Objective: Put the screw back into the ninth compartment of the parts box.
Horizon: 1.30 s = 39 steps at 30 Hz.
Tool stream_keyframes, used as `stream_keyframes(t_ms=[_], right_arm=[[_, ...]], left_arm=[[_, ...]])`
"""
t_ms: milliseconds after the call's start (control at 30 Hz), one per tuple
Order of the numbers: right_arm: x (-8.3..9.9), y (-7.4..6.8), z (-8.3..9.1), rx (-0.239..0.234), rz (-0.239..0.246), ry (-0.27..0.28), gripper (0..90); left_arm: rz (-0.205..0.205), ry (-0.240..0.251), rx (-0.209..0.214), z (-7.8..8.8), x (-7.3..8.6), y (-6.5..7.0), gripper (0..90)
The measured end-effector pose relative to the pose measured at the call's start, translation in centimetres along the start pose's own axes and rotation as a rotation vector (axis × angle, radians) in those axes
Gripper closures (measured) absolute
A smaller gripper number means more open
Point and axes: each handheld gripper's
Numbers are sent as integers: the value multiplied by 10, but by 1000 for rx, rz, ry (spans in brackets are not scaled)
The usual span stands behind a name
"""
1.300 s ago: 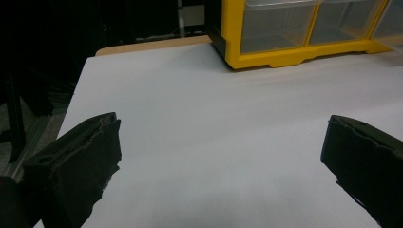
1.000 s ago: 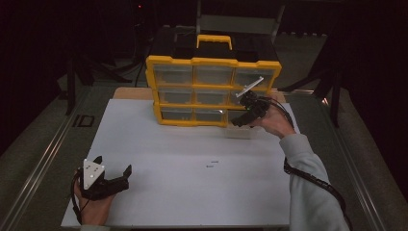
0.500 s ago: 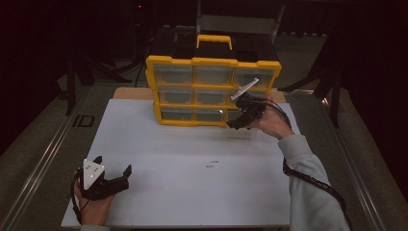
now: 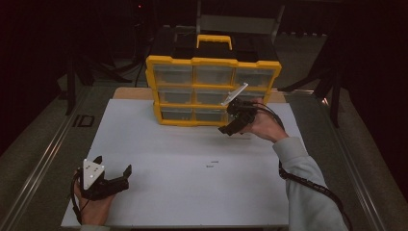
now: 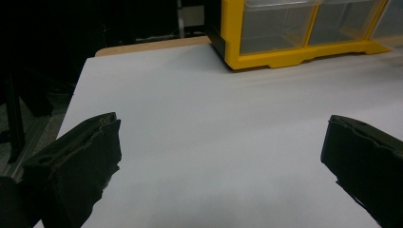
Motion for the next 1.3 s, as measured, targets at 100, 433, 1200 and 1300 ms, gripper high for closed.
stream_keyframes(t_ms=[100, 433, 1200, 1300], right_arm=[[0, -5, -2, -8, 20, -7, 205], [0, -19, -8, -29, 64, -30, 208], [9, -42, -32, -68, 129, -89, 229], [11, -44, -37, -73, 134, -99, 231]], left_arm=[[0, 0, 1, 0, 0, 0, 3], [-1, 0, 2, 0, 0, 0, 3], [0, 1, 2, 0, 0, 0, 3], [1, 1, 2, 0, 0, 0, 3]])
Point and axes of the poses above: each handheld gripper's, and its own axes: z roughly backward along the jaws, x roughly out of its underside, y roughly to its right, and after that the axes turned 13 degrees about -z, right-handed
